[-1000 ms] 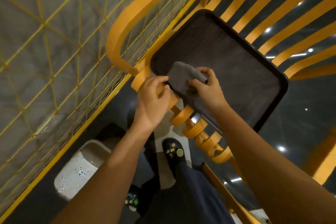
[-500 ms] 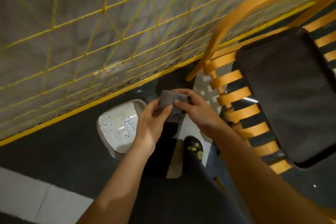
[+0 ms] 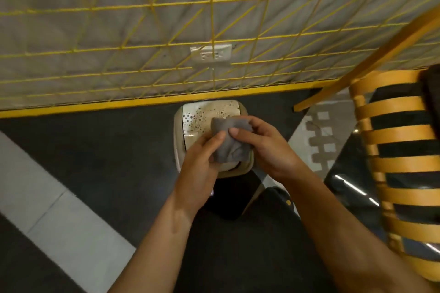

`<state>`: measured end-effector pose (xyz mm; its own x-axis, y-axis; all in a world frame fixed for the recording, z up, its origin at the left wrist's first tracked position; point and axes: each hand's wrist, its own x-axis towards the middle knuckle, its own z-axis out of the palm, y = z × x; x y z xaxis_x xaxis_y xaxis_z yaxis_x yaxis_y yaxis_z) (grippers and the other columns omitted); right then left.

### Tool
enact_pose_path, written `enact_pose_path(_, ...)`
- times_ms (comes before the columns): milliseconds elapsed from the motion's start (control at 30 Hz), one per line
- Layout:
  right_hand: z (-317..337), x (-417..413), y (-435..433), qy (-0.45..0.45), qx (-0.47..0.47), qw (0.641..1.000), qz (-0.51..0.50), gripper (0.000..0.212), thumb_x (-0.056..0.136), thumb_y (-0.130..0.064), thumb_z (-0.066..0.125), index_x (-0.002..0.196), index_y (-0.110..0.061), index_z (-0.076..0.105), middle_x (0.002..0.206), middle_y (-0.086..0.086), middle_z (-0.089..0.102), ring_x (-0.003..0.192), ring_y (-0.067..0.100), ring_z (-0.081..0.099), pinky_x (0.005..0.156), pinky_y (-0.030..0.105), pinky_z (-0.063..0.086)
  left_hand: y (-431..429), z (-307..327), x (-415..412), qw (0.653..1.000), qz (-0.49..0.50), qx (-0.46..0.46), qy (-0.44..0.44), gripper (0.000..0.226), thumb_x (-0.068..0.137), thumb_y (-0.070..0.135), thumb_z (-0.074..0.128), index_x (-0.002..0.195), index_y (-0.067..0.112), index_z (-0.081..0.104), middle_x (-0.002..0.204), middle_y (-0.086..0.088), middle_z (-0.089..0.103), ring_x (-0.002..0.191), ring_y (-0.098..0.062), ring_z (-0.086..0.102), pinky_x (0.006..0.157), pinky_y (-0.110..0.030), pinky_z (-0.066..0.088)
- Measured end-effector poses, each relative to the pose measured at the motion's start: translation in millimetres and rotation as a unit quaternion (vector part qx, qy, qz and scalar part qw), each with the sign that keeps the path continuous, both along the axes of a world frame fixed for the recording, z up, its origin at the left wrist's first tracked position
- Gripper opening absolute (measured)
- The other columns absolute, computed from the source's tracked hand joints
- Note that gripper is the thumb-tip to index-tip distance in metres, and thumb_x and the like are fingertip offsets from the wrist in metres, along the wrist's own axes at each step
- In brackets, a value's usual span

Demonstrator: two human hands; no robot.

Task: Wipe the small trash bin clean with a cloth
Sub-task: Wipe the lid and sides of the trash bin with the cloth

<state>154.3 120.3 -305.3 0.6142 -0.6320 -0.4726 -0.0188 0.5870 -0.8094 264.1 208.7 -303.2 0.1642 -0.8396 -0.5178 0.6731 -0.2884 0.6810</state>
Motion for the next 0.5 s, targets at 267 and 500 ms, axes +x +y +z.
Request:
enact_pose_path(267,37,-10,54,0.013,-0.092,0.994,0.049,0.018,0.086,-0.016,0.062,0.104,-0.017,0.064,0.092,-0.003,0.071,0.082,0.005,0.068,0.070,0.018,0.054,58,28,-4,0.975,0.080,-0.035,0.206,0.033,0.081,0.013,0.057,0.113,0.005,0.060,0.108,0.029,0.064,0.106,0.010,0.054,0.095,-0.014,0.042)
enact_pose_path(500,103,-50,129,0.043,-0.194,0.980,0.027,0.031,0.085,-0.018,0.063,0.115,-0.023,0.054,0.102,-0.005,0.058,0.085,-0.005,0.059,0.068,0.008,0.049,128,92,-52,0.978,0.078,-0.089,0.171,0.024,0.084,0.017,0.049,0.107,0.016,0.057,0.109,-0.016,0.066,0.094,-0.026,0.067,0.077,-0.041,0.056)
